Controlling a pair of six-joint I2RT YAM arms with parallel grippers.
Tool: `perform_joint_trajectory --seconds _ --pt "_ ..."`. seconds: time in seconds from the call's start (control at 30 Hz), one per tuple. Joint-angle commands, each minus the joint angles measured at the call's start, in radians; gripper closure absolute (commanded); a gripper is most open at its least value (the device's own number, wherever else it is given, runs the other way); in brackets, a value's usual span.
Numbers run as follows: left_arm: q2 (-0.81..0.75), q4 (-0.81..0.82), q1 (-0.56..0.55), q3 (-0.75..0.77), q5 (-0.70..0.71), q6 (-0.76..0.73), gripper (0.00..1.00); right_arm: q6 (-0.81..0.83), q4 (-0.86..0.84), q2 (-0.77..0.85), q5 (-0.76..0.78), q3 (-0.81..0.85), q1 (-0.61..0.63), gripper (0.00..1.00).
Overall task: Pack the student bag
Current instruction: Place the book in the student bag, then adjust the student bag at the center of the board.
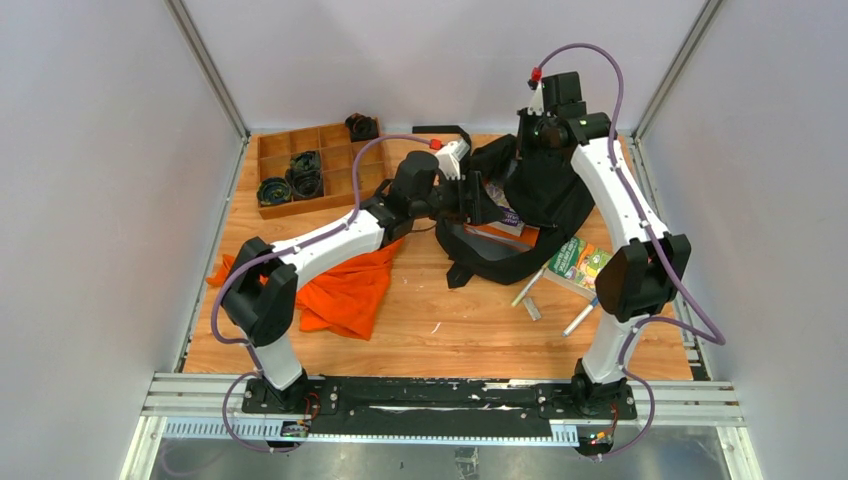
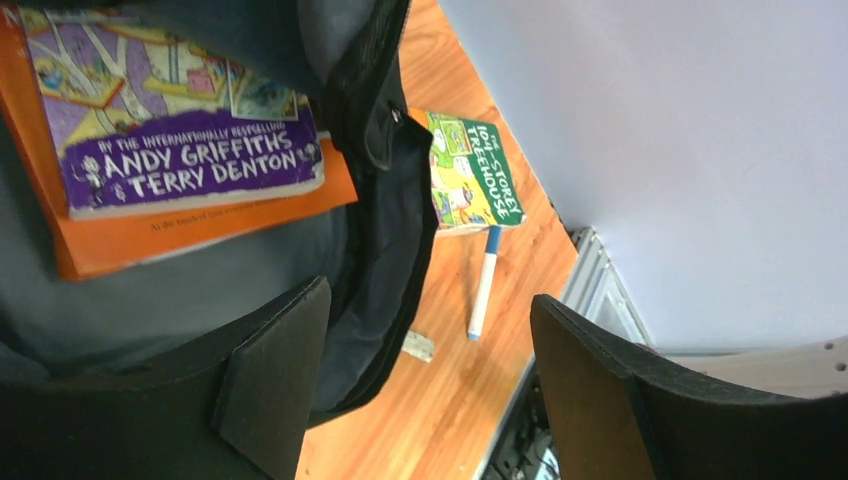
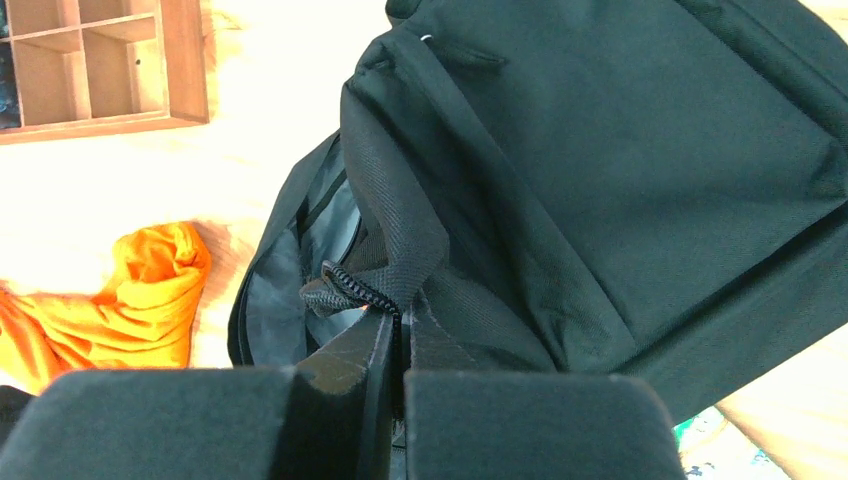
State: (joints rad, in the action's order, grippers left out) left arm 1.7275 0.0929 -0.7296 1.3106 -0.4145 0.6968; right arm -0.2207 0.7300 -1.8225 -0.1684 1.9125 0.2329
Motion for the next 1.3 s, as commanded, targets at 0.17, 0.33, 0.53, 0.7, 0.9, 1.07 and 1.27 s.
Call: perform_joint_trajectory --seconds 0.17,0.33,0.53,0.7,0.9,1.07,1.27 --pt "0.167 0.041 -0.016 0.208 0.021 -0.064 0.21 -0.047 -0.034 0.041 -0.103 -0.045 -0.009 1.0" --pt "0.265 -0.007 -0.016 0.309 0.059 -0.063 0.23 -0.052 -0.034 0.05 -0.114 -0.038 -0.006 1.0" --pt "0.313 -0.081 -0.019 0.387 0.089 -0.086 0.31 -0.046 -0.028 0.072 -0.116 -0.049 -0.006 1.0" --pt "0.354 -0.127 -0.018 0.457 0.13 -0.109 0.47 -0.048 -0.028 0.095 -0.119 -0.073 -0.006 1.0" --pt "0.442 -0.261 -0.015 0.651 0.11 -0.138 1.0 -0.036 -0.001 0.157 -0.03 -0.097 -0.014 0.57" --pt "0.42 -0.233 -0.003 0.662 0.128 -0.139 1.0 -0.062 0.008 0.32 0.209 -0.157 -0.07 0.26" --pt "0.426 -0.252 0.002 0.768 0.138 -0.135 1.0 -0.229 -0.16 0.623 0.286 -0.533 -0.356 0.19"
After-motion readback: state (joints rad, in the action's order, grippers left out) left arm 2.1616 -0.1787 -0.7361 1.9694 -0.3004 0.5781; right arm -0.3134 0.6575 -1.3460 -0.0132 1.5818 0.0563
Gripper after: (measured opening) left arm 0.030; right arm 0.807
